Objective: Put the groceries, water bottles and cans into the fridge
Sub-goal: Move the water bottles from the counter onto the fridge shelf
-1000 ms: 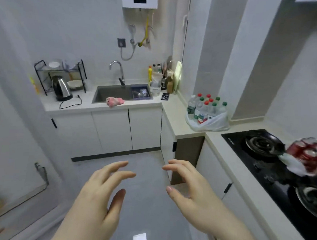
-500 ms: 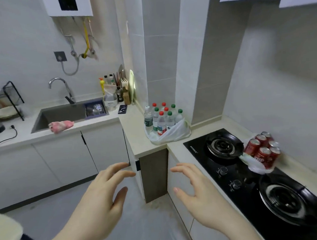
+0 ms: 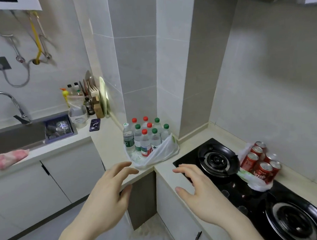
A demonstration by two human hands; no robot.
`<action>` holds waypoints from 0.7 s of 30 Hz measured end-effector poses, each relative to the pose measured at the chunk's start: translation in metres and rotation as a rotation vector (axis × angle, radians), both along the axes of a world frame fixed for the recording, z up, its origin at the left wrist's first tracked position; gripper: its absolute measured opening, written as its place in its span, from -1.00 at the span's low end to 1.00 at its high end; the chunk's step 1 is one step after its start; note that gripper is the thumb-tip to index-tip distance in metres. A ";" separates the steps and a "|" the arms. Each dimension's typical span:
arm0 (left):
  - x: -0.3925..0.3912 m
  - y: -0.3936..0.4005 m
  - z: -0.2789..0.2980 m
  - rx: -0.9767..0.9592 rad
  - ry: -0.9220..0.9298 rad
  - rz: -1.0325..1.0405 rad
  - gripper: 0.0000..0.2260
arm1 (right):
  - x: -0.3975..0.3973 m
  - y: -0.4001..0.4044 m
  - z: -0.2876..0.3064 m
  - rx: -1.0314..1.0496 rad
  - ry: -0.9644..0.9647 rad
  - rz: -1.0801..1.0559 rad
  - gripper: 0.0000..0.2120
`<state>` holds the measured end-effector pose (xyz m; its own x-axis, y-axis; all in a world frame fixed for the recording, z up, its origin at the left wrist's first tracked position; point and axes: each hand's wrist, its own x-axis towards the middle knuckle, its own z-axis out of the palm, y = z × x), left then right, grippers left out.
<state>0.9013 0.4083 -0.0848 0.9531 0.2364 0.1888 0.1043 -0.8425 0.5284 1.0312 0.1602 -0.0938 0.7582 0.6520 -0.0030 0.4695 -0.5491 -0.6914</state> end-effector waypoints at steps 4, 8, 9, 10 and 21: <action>0.056 0.044 -0.006 0.032 0.046 -0.042 -0.70 | 0.041 0.035 -0.001 -0.002 -0.019 -0.057 -0.59; 0.110 0.072 -0.018 0.028 0.102 -0.054 -0.68 | 0.079 0.058 -0.007 -0.021 0.020 -0.084 -0.60; 0.122 0.077 -0.022 0.020 0.119 -0.059 -0.68 | 0.088 0.062 -0.010 -0.027 0.029 -0.085 -0.60; 0.134 0.082 -0.025 0.019 0.134 -0.062 -0.69 | 0.099 0.067 -0.012 -0.034 0.035 -0.086 -0.60; 0.226 0.132 -0.054 -0.004 0.224 0.072 -0.68 | 0.219 0.128 -0.043 -0.059 0.135 0.022 -0.61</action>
